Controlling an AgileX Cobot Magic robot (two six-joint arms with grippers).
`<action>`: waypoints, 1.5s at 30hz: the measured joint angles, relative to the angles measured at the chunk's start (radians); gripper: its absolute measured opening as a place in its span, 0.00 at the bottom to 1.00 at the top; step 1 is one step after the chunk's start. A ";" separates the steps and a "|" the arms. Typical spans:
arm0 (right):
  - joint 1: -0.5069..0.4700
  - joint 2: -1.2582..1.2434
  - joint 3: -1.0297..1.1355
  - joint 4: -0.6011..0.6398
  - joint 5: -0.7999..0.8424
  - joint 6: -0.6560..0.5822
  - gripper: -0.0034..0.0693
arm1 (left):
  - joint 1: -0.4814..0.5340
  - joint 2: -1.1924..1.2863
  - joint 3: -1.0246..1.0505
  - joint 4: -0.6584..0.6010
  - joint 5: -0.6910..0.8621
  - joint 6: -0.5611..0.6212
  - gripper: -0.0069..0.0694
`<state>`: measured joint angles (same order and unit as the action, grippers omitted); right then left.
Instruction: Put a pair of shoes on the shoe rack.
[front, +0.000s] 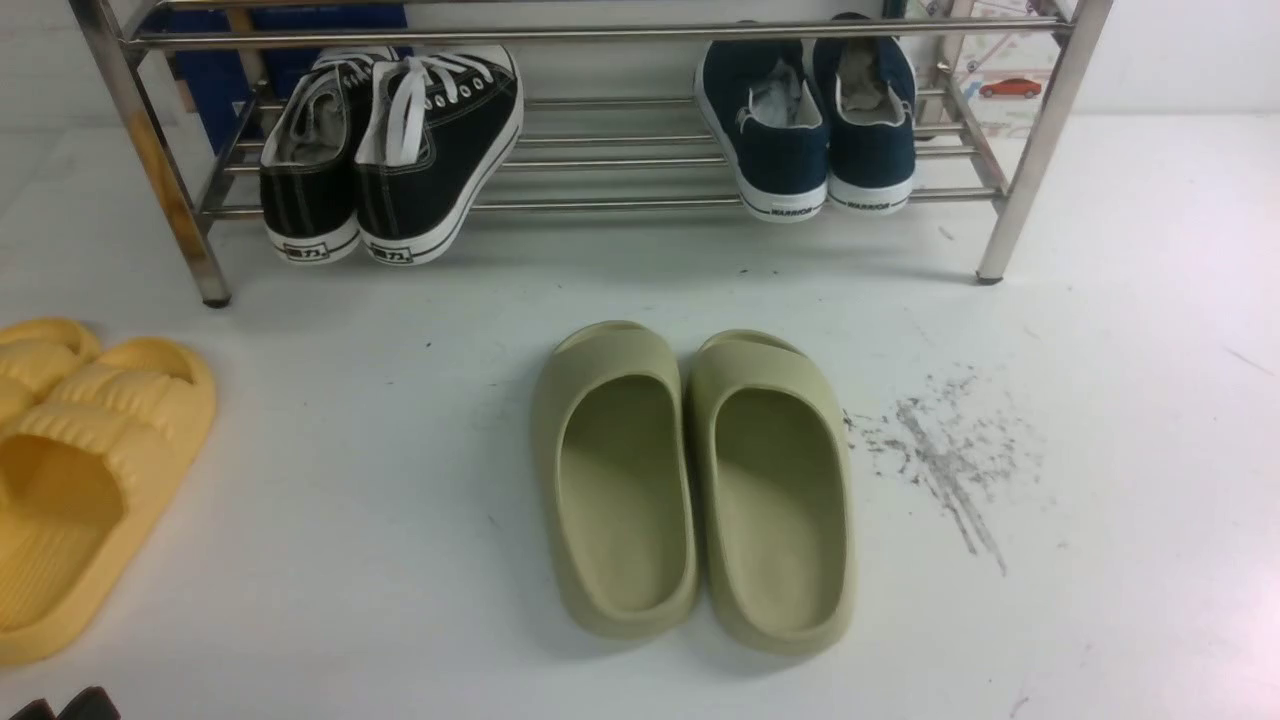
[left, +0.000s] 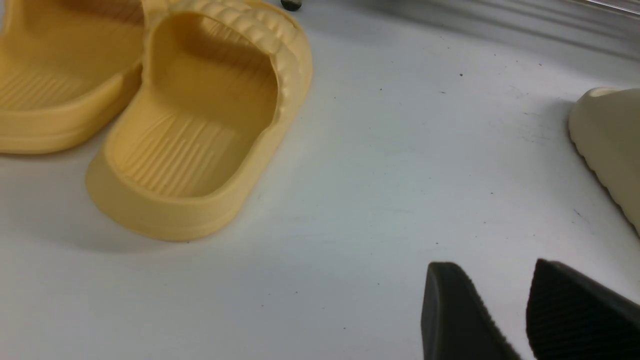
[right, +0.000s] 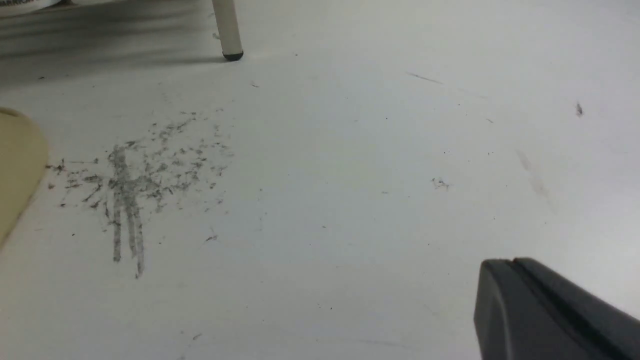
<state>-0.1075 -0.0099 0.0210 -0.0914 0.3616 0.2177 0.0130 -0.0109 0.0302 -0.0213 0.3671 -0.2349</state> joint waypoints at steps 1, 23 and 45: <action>0.000 0.000 -0.001 0.004 0.007 0.002 0.04 | 0.000 0.000 0.000 0.000 0.000 0.000 0.40; 0.000 0.000 -0.005 0.023 0.025 0.006 0.05 | 0.000 0.000 0.000 0.000 0.000 0.000 0.40; 0.000 0.000 -0.005 0.026 0.025 0.006 0.06 | 0.000 0.000 0.000 0.000 0.000 0.000 0.40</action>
<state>-0.1075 -0.0099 0.0160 -0.0655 0.3863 0.2241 0.0130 -0.0109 0.0302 -0.0213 0.3671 -0.2349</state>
